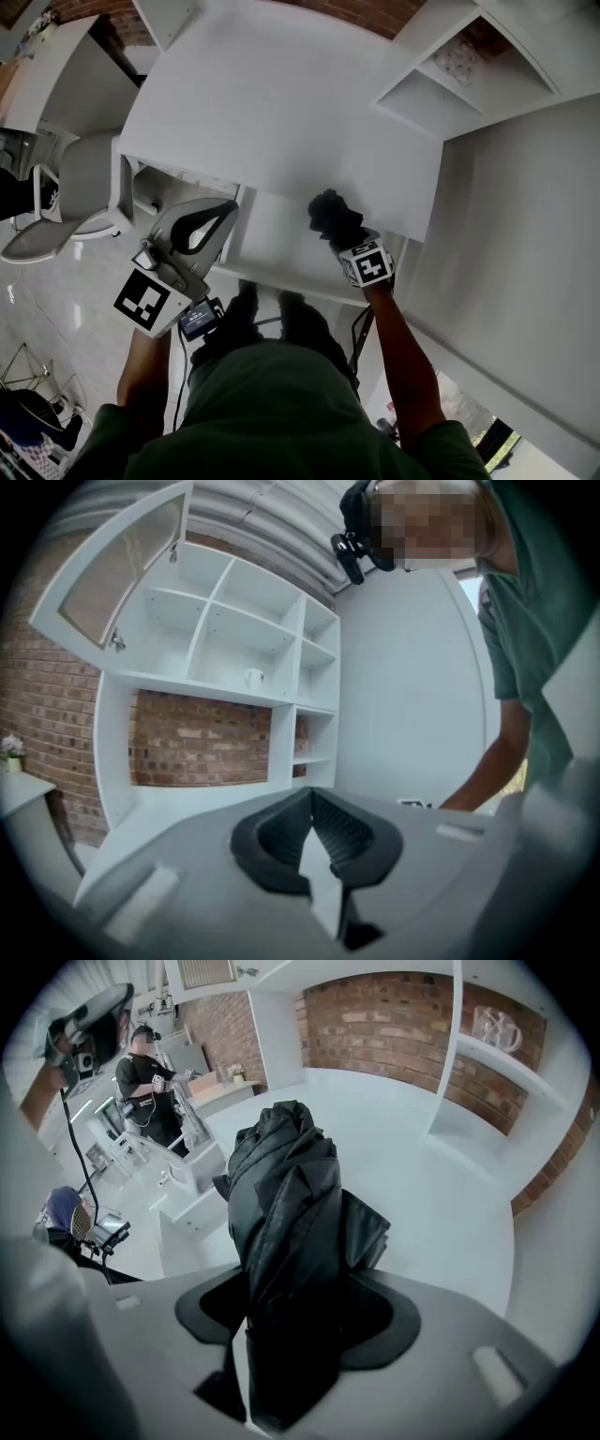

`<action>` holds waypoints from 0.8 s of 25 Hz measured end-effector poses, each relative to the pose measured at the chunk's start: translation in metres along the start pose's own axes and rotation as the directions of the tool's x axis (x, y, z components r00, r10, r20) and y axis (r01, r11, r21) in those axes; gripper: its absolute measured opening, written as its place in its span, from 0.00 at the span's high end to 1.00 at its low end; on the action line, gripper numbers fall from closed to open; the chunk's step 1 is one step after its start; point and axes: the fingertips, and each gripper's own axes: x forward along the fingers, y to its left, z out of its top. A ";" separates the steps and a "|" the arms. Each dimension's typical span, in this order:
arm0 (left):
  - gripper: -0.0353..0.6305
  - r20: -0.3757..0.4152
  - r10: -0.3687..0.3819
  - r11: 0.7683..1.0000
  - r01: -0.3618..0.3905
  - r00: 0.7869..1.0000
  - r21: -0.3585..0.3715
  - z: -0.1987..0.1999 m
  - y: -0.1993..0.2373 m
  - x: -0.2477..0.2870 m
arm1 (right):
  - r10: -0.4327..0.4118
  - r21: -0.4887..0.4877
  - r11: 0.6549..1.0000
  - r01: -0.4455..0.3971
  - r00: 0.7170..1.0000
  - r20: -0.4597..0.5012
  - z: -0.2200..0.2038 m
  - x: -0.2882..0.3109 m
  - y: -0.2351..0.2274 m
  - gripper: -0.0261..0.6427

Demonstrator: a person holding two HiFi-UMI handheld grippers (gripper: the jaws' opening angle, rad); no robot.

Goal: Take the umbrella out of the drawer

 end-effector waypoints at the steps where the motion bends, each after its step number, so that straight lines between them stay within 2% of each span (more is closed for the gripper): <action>1: 0.95 0.003 0.006 1.000 -0.006 1.000 -0.001 0.001 0.001 -0.003 | -0.001 -0.003 1.000 0.001 1.000 0.008 0.007 -0.001 -0.001 0.55; 11: 0.95 0.029 0.082 0.997 -0.081 0.996 -0.011 0.005 0.017 -0.031 | -0.003 -0.055 0.998 0.005 0.999 0.047 0.071 0.000 -0.009 0.55; 20: 0.95 0.039 0.167 0.986 -0.166 0.985 -0.031 -0.001 0.035 -0.063 | 0.006 -0.087 0.996 -0.003 0.999 0.033 0.118 0.021 -0.017 0.55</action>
